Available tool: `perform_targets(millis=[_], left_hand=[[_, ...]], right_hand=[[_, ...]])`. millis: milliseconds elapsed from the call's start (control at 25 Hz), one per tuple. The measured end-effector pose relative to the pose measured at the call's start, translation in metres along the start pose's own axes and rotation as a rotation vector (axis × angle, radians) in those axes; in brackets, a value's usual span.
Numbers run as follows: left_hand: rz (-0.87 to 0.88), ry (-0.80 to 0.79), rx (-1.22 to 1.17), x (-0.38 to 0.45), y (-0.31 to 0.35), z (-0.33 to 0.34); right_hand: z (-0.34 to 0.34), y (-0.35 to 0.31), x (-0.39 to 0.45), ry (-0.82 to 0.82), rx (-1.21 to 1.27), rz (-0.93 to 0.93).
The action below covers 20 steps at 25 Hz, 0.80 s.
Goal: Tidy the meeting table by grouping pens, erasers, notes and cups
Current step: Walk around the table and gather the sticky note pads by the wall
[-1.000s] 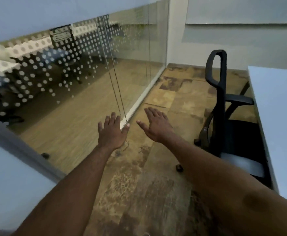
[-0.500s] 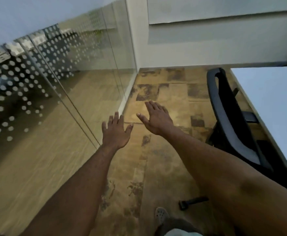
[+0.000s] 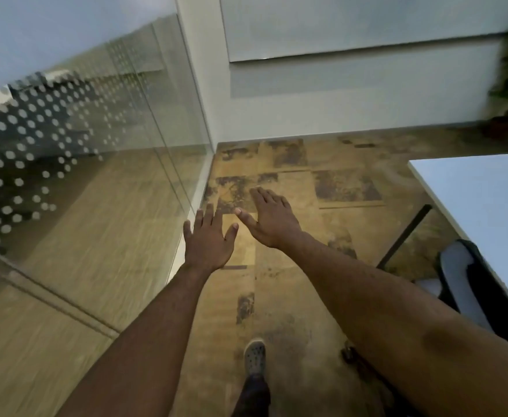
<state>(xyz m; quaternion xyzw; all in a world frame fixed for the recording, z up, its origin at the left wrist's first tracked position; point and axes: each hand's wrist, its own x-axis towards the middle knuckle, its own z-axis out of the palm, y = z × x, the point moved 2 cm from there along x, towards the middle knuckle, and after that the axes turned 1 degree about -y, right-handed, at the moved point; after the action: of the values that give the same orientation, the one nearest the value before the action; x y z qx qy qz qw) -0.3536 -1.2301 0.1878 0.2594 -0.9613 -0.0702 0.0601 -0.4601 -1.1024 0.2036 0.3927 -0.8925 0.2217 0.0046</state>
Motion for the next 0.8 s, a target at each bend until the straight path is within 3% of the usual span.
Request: perform_targets(millis=[320, 600, 800], left_hand=[[0.268, -0.057, 0.042, 0.277, 0.053, 0.022], [0.495, -0.066, -0.006, 0.475, 0.193, 0.046], [0.602, -0.083, -0.033, 0.606, 0.314, 0.076]], right_hand=[[-0.018, 0.141, 0.198, 0.075, -0.079, 0.231], [-0.063, 0.299, 0.306, 0.191, -0.122, 0.489], [-0.098, 0.431, 0.387, 0.199, -0.150, 0.552]])
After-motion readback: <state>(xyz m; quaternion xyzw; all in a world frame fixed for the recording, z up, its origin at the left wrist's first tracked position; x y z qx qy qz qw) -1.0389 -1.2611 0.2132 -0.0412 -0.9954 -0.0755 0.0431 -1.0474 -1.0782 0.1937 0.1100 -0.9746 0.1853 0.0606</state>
